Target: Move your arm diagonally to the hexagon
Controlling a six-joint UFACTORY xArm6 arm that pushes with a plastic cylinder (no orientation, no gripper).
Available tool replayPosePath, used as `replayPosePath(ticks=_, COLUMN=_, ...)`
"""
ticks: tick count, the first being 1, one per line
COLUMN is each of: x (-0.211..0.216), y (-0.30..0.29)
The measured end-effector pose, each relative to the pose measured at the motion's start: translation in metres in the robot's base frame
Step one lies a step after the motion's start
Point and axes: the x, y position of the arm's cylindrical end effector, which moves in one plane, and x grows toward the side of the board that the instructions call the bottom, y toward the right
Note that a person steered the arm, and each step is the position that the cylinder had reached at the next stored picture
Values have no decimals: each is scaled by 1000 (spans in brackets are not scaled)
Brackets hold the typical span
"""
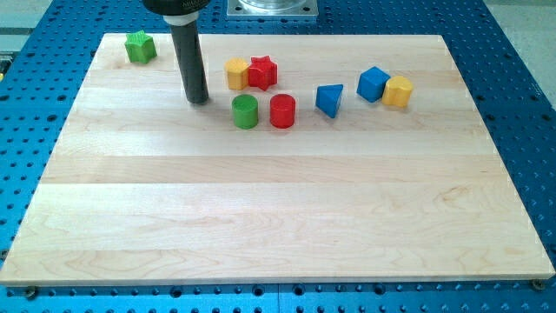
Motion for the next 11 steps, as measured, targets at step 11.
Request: replayPosePath(ticks=11, x=14, y=27)
